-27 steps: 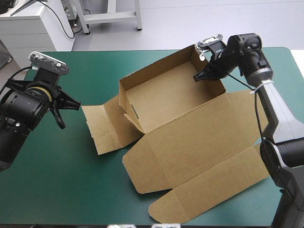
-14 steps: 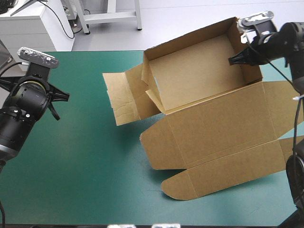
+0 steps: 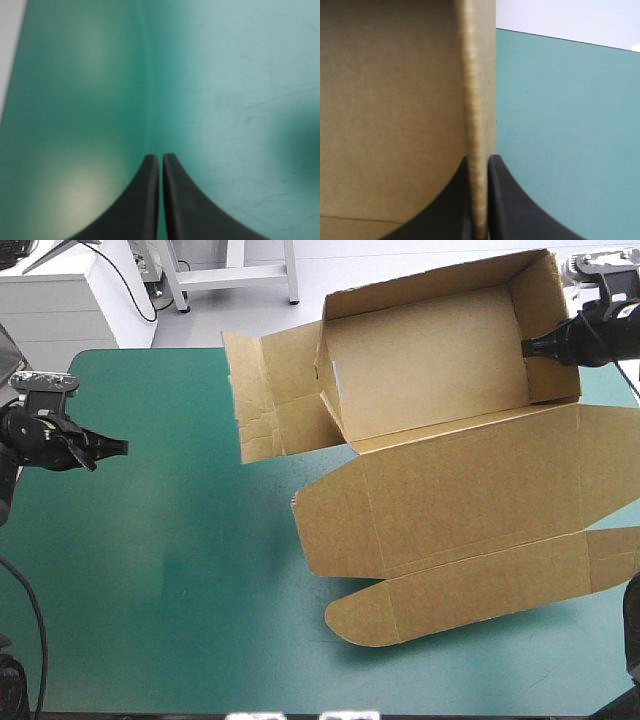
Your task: Fold the box
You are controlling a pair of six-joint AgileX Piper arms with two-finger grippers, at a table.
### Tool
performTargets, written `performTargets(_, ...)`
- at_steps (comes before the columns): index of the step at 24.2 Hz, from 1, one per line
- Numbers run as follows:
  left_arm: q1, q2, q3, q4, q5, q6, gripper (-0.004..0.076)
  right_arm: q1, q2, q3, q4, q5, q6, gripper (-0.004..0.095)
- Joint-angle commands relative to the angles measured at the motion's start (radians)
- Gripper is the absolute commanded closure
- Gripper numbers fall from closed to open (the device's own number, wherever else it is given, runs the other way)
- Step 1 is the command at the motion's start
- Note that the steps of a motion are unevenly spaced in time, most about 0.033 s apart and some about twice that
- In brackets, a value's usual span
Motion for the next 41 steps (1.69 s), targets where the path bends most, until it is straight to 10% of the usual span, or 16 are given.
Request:
performTargets(1,0.027,0.028,-0.027,-0.274,-0.063,0.162,0.0708,-0.007,-0.053,-0.033,0.115,-0.005,-0.018,0.0929)
performTargets(16,0.025,0.173,-0.027,-1.268,0.261,0.638,0.0709,-0.005,-0.053,-0.012,0.202,-0.005,-0.038,0.0929)
performTargets(29,-0.072,0.173,-0.027,-1.363,0.363,0.673,0.0732,-0.005,-0.053,0.066,0.329,-0.005,-0.085,0.0927)
performTargets(41,-0.203,0.172,-0.029,-1.494,0.376,0.673,0.0732,0.185,-0.053,0.066,0.037,-0.106,0.035,0.0921)
